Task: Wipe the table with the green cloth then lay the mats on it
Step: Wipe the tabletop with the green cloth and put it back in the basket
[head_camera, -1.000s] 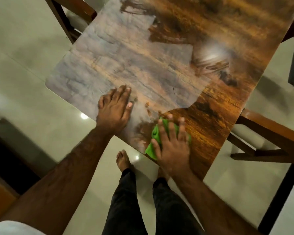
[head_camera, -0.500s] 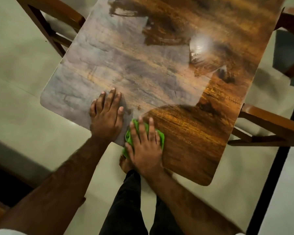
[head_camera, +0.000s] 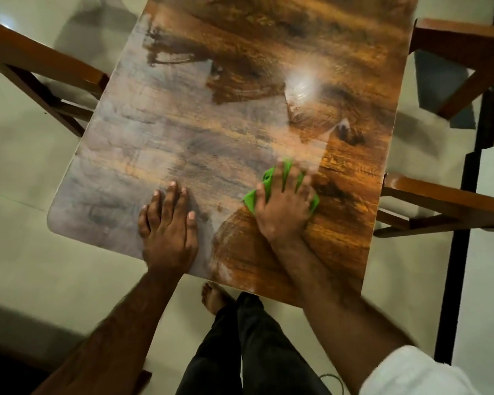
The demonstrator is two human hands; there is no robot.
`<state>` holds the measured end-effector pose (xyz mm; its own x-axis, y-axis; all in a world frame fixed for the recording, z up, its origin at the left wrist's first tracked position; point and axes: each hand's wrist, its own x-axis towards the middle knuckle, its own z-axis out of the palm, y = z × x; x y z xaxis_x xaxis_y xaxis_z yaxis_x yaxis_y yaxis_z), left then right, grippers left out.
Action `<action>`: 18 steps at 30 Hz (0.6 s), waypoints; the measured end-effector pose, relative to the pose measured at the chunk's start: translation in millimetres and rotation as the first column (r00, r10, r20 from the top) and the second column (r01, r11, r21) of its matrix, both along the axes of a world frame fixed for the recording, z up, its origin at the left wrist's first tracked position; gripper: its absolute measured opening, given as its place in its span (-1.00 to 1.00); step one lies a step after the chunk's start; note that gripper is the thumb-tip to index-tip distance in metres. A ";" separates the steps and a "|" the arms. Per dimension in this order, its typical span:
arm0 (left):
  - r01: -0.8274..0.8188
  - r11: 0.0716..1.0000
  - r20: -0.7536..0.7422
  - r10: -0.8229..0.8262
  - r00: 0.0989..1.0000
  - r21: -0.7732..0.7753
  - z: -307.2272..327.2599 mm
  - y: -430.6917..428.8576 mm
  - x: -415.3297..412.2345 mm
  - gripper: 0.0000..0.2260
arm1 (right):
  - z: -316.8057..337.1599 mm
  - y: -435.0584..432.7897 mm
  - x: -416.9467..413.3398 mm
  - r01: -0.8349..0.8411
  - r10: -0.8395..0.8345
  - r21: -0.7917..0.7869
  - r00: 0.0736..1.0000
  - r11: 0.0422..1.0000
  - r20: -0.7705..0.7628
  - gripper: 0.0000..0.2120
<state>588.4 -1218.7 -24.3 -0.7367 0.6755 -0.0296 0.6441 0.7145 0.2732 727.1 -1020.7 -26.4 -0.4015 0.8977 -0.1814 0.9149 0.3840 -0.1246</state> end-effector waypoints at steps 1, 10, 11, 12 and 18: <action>-0.001 1.000 0.005 0.001 1.000 -0.003 0.2 0.3 0.3 -0.46 | 1.7 -20.3 -14.3 -0.087 0.087 -0.006 0.996 0.996 -0.012 -0.24; 0.006 1.000 0.019 -0.006 1.000 0.007 3.4 2.9 1.3 -0.45 | 10.0 -96.1 50.7 -0.470 0.463 -0.093 0.882 0.877 -0.092 -0.23; 0.006 1.000 0.017 -0.006 1.000 0.005 3.1 3.5 2.0 -0.45 | 9.8 -69.2 51.8 -0.430 0.424 -0.088 0.902 0.899 -0.081 -0.23; 0.003 1.000 0.015 -0.003 1.000 0.001 2.9 3.5 2.0 -0.45 | 8.3 -38.3 48.9 -0.387 0.381 -0.085 0.922 0.918 -0.072 -0.23; -0.011 0.999 0.010 0.011 1.000 -0.045 5.2 7.0 2.5 -0.45 | -3.4 148.6 8.2 -0.098 0.100 0.050 0.994 0.994 -0.040 -0.28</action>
